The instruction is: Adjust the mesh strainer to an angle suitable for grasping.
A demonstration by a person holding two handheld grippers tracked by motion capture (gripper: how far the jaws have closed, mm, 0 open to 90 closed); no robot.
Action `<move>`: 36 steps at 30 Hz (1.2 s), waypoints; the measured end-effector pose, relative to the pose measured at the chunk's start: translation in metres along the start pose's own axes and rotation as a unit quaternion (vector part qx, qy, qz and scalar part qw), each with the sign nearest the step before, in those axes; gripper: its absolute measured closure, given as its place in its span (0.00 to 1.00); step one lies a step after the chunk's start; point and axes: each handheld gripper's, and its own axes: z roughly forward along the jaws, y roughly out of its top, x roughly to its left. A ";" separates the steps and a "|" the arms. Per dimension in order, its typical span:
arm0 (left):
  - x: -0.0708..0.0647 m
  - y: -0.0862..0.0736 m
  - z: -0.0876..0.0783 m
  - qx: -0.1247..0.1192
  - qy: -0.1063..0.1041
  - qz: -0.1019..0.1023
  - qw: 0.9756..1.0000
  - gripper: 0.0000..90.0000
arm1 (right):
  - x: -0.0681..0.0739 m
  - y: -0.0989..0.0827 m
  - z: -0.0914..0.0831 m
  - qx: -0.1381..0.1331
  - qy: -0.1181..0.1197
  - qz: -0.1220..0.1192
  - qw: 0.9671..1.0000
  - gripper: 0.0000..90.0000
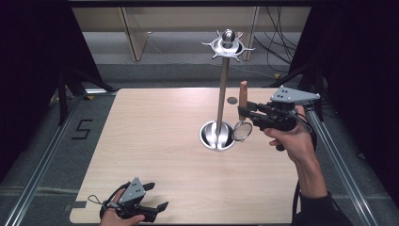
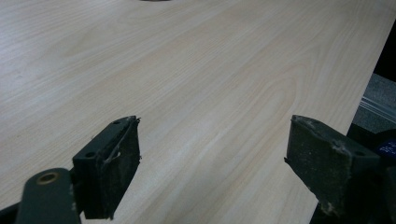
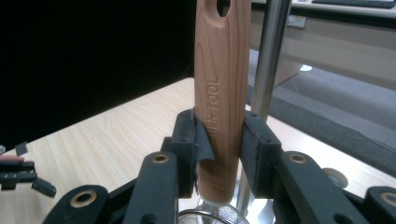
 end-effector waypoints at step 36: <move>-0.001 0.000 0.000 -0.006 0.001 -0.004 1.000 0.19 | -0.014 0.059 0.017 -0.002 -0.020 0.019 1.000 0.78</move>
